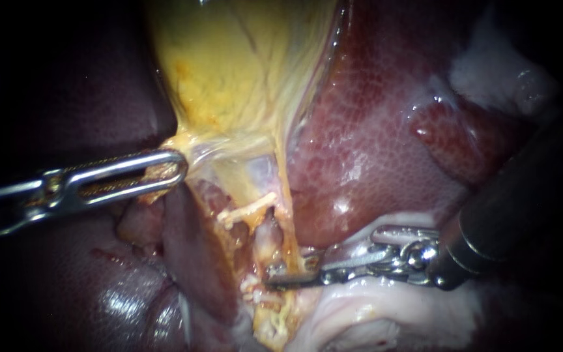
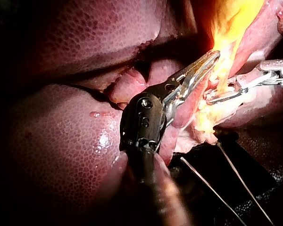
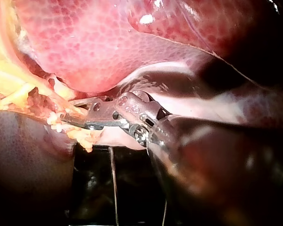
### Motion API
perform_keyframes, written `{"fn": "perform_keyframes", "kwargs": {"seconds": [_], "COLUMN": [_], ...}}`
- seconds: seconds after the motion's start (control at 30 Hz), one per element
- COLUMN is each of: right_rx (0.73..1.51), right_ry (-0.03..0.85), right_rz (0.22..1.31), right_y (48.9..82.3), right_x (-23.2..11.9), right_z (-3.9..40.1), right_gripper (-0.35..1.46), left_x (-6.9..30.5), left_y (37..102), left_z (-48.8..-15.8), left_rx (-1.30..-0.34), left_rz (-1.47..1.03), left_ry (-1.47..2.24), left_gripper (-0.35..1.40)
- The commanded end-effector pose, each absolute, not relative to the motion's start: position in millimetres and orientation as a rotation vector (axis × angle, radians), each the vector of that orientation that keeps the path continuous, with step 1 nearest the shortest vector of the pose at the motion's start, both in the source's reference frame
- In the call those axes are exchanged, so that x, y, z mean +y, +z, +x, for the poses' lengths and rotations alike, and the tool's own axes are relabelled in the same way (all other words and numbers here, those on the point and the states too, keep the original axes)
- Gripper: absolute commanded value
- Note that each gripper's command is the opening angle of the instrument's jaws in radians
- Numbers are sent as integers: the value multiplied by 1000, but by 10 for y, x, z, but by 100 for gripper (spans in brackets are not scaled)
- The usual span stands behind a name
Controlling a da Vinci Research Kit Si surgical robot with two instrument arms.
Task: Going back first clip right tube
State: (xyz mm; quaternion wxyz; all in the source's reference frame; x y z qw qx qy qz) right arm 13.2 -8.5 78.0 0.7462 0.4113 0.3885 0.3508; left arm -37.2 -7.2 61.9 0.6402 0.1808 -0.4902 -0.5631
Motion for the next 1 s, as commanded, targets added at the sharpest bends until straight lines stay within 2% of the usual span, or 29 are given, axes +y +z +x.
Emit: {"fn": "perform_keyframes", "kwargs": {"seconds": [0.03, 0.1, 0.13, 0.17, 0.23, 0.27, 0.37, 0.73, 1.0], "right_rx": [850, 860, 887, 927, 969, 1006, 1062, 1091, 1155], "right_ry": [768, 749, 714, 674, 646, 616, 584, 512, 496], "right_rz": [901, 891, 866, 826, 794, 759, 713, 696, 618], "right_y": [780, 777, 776, 774, 771, 769, 764, 731, 654], "right_x": [-85, -83, -81, -76, -68, -62, -49, -23, 22], "right_z": [132, 132, 133, 136, 142, 143, 139, 91, 53], "right_gripper": [-35, -35, -25, 3, 45, 58, 60, 60, 60], "left_x": [-72, -72, -73, -73, -73, -73, -73, -74, -74], "left_y": [618, 618, 619, 619, 619, 619, 619, 620, 620], "left_z": [-372, -371, -372, -371, -371, -371, -371, -370, -369], "left_rx": [-1118, -1118, -1118, -1118, -1118, -1118, -1118, -1119, -1119], "left_rz": [412, 412, 412, 412, 412, 412, 412, 412, 412], "left_ry": [-1284, -1284, -1284, -1284, -1284, -1284, -1284, -1283, -1283], "left_gripper": [-35, -35, -35, -35, -35, -35, -35, -35, -35]}}
